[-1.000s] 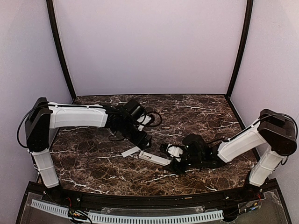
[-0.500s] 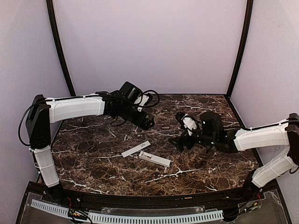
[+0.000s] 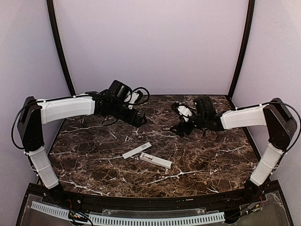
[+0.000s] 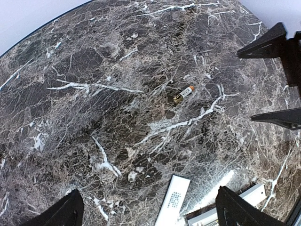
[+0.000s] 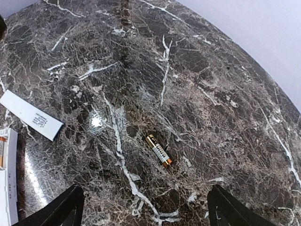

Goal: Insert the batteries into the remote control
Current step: Pick up the battery at the center of the board.

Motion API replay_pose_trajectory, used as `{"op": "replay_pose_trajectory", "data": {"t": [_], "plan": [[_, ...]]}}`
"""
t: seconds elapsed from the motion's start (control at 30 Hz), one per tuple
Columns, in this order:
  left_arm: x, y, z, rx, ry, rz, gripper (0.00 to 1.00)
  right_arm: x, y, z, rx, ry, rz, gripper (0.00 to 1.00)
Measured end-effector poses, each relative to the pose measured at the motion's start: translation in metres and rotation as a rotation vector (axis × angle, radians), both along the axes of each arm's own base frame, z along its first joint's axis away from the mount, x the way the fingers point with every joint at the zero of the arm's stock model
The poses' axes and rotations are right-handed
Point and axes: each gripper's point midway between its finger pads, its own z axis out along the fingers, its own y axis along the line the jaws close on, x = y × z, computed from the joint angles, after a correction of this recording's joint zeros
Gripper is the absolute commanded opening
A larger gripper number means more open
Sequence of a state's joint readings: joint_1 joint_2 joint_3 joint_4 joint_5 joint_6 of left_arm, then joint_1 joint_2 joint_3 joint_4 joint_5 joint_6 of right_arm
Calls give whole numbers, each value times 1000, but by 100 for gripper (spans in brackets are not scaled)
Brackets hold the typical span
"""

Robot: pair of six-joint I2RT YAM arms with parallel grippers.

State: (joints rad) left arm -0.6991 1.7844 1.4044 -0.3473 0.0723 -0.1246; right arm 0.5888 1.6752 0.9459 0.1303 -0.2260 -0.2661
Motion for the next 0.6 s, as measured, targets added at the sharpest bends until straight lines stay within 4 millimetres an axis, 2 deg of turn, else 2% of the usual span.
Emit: {"op": "replay_pose_trajectory", "data": {"t": [0.17,0.23,0.47,0.6], "plan": [[-5,-1,19,-46,-23,-14,98,22,9,-24,-39,36,47,88],[-7,0,21,-52,-25,-15,99,31,12,-30,-47,40,59,87],[-14,8,8,-40,6,-11,99,49,22,-49,-87,47,117,84],[-15,11,7,-36,7,-7,98,49,25,-59,-103,63,160,83]]}}
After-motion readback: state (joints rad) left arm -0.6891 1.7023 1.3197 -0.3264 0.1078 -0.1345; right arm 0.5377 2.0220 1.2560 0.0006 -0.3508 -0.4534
